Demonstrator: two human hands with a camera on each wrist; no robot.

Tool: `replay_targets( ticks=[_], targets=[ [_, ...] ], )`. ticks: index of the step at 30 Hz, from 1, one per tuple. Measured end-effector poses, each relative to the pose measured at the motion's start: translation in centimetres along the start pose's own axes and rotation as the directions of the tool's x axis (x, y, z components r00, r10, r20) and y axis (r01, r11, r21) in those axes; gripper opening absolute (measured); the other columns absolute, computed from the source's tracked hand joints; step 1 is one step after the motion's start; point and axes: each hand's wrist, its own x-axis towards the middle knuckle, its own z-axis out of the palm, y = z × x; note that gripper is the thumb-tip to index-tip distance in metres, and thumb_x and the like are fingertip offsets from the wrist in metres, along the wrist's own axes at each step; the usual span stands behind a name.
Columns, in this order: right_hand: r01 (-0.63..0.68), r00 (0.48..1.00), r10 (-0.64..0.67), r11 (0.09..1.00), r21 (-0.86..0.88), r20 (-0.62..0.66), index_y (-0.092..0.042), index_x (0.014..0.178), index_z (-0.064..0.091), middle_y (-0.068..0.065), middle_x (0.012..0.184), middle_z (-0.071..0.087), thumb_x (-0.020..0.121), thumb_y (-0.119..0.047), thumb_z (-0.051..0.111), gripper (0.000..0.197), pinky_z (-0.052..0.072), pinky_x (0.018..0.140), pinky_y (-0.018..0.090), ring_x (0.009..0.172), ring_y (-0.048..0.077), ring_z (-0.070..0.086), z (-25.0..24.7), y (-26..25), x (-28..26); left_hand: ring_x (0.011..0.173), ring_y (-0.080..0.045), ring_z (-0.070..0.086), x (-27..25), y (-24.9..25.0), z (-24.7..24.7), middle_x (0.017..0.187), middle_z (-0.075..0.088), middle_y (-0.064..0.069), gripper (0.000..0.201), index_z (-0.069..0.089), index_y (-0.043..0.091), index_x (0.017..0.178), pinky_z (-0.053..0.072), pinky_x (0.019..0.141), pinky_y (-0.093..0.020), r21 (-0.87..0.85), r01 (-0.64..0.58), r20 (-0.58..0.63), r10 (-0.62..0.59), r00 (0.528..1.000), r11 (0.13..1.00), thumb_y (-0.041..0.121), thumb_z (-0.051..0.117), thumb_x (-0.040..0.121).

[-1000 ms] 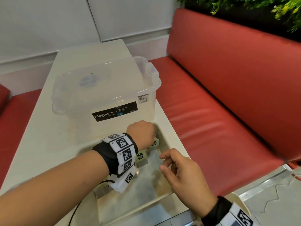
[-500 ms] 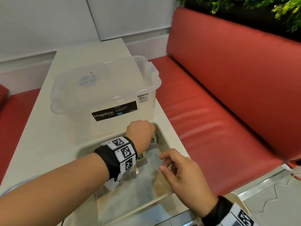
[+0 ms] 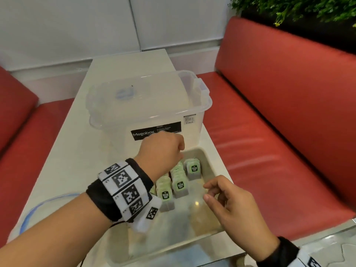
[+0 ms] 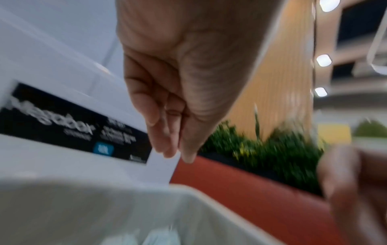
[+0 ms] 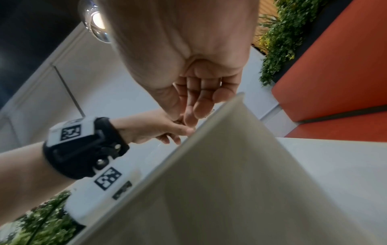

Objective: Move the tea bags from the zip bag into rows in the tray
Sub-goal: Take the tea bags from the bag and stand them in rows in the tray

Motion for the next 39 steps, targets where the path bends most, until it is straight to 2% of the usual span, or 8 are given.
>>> replay_targets(
  ticks=[6, 13, 18, 21, 25, 28, 32, 39],
  targets=[
    [0.188, 0.975, -0.190, 0.982, 0.032, 0.115, -0.034, 0.087, 0.055, -0.019, 0.092, 0.059, 0.084, -0.018, 0.066, 0.019, 0.042, 0.059, 0.018, 0.067, 0.014, 0.054, 2.2, -5.2, 3.1, 0.072, -0.001, 0.055, -8.8, -8.0, -4.5, 0.089, 0.064, 0.017, 0.021, 0.062, 0.036, 0.087, 0.042, 0.071, -0.023, -0.297, 0.283, -0.172, -0.343, 0.924, 0.912, 0.016, 0.063, 0.082],
    [0.313, 0.880, -0.321, 0.946, 0.080, 0.351, -0.032, 0.088, 0.056, -0.020, 0.069, 0.054, 0.086, -0.024, 0.061, 0.010, 0.034, 0.058, 0.011, 0.064, 0.004, 0.051, 8.9, -11.4, 4.7, 0.080, -0.023, 0.060, -19.6, -15.9, -1.6, 0.104, 0.065, -0.002, 0.031, 0.056, 0.030, 0.065, 0.033, 0.068, -0.028, -0.354, 0.592, -0.230, -0.681, 0.695, 0.724, 0.000, 0.066, 0.068],
    [0.265, 0.858, -0.300, 0.954, 0.141, 0.417, -0.029, 0.084, 0.057, -0.016, 0.079, 0.055, 0.086, -0.021, 0.060, 0.008, 0.034, 0.060, 0.010, 0.064, 0.005, 0.049, 13.2, -13.4, 3.0, 0.090, -0.022, 0.046, -21.5, -17.4, 3.3, 0.094, 0.048, 0.002, 0.034, 0.047, 0.021, 0.084, 0.033, 0.071, -0.030, -0.473, 0.651, -0.195, -0.791, 0.580, 0.594, 0.016, 0.076, 0.067],
    [0.319, 0.811, -0.317, 0.944, 0.083, 0.491, -0.027, 0.092, 0.061, -0.010, 0.095, 0.049, 0.088, -0.024, 0.056, 0.007, 0.033, 0.067, 0.006, 0.072, 0.002, 0.046, 15.3, -14.0, 1.6, 0.082, -0.029, 0.053, -22.0, -17.6, 5.6, 0.087, 0.057, -0.005, 0.029, 0.042, 0.019, 0.079, 0.041, 0.066, -0.036, -0.509, 0.637, -0.214, -0.801, 0.559, 0.580, 0.005, 0.067, 0.073],
    [0.352, 0.827, -0.322, 0.936, 0.023, 0.461, -0.018, 0.106, 0.052, -0.005, 0.104, 0.035, 0.090, -0.020, 0.053, 0.016, 0.032, 0.066, 0.017, 0.072, 0.008, 0.042, 17.2, -15.4, 0.8, 0.078, -0.026, 0.058, -25.0, -17.2, 6.0, 0.081, 0.060, 0.002, 0.027, 0.051, 0.020, 0.097, 0.045, 0.070, -0.036, -0.629, 0.620, -0.243, -0.876, 0.416, 0.469, 0.010, 0.069, 0.080],
    [0.366, 0.857, -0.317, 0.929, -0.048, 0.406, -0.013, 0.118, 0.038, 0.001, 0.116, 0.033, 0.088, -0.019, 0.053, 0.035, 0.039, 0.080, 0.026, 0.094, 0.020, 0.049, 19.0, -16.5, 0.5, 0.083, -0.020, 0.063, -27.6, -16.6, 6.6, 0.081, 0.064, 0.010, 0.029, 0.059, 0.028, 0.111, 0.046, 0.080, -0.035, -0.686, 0.610, -0.148, -0.897, 0.417, 0.397, 0.022, 0.067, 0.084],
    [0.397, 0.837, -0.269, 0.898, -0.189, 0.476, -0.015, 0.132, 0.032, 0.008, 0.126, 0.036, 0.090, -0.016, 0.051, 0.046, 0.041, 0.083, 0.033, 0.106, 0.028, 0.048, 21.7, -17.0, 0.6, 0.085, -0.020, 0.062, -29.3, -15.8, 6.8, 0.085, 0.069, 0.004, 0.019, 0.070, 0.021, 0.089, 0.038, 0.073, -0.029, -0.650, 0.629, -0.158, -0.885, 0.438, 0.427, 0.025, 0.052, 0.094],
    [0.282, 0.857, -0.227, 0.958, -0.053, 0.462, -0.013, 0.093, 0.066, -0.001, 0.088, 0.063, 0.092, -0.018, 0.052, 0.015, 0.032, 0.064, 0.024, 0.083, 0.018, 0.057, 22.6, -17.3, 3.2, 0.080, -0.023, 0.064, -29.5, -15.8, 5.3, 0.083, 0.072, -0.005, 0.029, 0.068, 0.013, 0.081, 0.049, 0.077, -0.036, -0.944, 0.309, 0.034, -0.898, 0.440, 0.116, 0.024, 0.046, 0.097]
  ],
)
